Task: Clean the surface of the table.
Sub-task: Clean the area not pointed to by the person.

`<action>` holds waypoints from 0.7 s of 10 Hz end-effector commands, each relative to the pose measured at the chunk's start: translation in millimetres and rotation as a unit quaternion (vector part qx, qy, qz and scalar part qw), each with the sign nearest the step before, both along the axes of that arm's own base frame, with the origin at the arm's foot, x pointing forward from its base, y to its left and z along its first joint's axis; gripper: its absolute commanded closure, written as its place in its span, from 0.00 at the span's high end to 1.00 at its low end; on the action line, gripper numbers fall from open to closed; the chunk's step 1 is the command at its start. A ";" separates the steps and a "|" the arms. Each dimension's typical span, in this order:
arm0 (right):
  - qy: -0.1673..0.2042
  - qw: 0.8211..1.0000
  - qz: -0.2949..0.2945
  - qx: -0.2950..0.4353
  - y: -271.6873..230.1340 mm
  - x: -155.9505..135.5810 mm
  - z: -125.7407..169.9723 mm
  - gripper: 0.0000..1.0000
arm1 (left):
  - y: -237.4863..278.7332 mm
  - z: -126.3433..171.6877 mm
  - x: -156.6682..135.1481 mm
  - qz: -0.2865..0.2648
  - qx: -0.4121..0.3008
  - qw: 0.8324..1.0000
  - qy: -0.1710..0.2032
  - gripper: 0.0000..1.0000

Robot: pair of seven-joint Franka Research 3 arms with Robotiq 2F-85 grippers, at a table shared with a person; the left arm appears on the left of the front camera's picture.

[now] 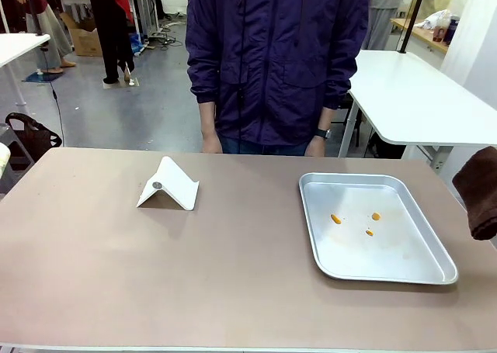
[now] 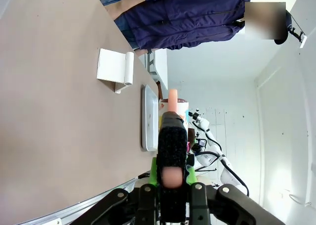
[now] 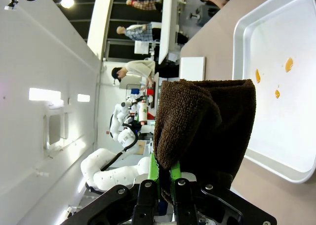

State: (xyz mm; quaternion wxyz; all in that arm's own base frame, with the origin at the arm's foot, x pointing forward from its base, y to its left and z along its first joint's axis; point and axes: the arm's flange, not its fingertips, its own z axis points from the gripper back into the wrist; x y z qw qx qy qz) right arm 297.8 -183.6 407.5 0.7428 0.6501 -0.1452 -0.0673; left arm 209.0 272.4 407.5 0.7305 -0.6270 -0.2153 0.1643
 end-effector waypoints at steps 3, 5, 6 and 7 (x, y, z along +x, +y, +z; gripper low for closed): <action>0.004 1.000 0.000 0.001 0.4 -1.5 7.1 0.00 | -1.3 3.4 2.3 0.004 -0.001 1.000 -0.009 0.22; 0.004 1.000 0.000 0.001 0.4 -1.5 7.1 0.00 | -1.3 3.4 2.3 0.004 -0.001 1.000 -0.009 0.22; 0.004 1.000 0.000 0.001 0.4 -1.5 7.1 0.00 | -1.3 3.4 2.3 0.004 -0.001 1.000 -0.009 0.22; 0.004 1.000 0.000 0.001 0.4 -1.5 7.1 0.00 | -1.3 3.4 2.3 0.004 -0.001 1.000 -0.009 0.22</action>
